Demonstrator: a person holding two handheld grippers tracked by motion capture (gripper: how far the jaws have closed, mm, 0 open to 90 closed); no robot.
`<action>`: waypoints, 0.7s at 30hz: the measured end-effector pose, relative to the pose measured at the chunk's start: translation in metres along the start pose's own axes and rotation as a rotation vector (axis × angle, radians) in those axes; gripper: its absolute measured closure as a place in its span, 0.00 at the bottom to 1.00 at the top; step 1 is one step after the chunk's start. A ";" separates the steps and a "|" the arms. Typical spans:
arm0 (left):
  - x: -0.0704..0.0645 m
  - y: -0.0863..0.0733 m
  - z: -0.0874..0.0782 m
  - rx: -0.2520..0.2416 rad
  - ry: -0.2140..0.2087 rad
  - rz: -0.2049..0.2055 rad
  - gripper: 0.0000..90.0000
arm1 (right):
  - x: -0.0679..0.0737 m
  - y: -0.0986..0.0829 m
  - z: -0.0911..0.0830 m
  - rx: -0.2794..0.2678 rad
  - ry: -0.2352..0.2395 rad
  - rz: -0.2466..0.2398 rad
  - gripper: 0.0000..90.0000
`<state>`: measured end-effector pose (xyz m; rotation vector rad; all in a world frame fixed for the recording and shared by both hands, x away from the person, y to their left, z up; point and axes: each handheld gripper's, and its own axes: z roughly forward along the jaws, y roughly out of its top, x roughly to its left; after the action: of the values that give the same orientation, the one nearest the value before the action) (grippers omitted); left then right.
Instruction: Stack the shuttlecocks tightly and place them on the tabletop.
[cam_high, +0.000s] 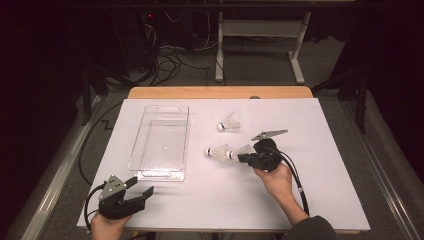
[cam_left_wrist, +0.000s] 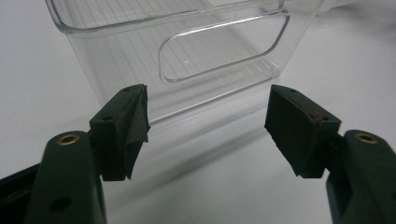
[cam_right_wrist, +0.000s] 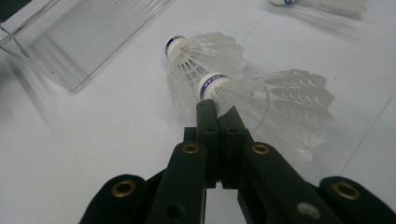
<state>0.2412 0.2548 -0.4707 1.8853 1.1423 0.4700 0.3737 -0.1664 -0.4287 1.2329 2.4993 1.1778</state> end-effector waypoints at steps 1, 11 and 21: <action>0.000 0.000 0.000 0.001 0.000 0.000 0.35 | 0.001 0.001 0.000 0.001 0.001 0.002 1.00; 0.000 0.000 0.001 0.004 0.000 -0.003 0.35 | 0.005 0.007 0.007 0.011 0.004 -0.018 1.00; 0.000 0.000 0.001 0.005 -0.001 0.000 0.35 | 0.006 0.007 0.012 0.009 0.009 -0.017 1.00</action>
<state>0.2419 0.2546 -0.4710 1.8892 1.1438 0.4668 0.3788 -0.1525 -0.4305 1.2086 2.5193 1.1718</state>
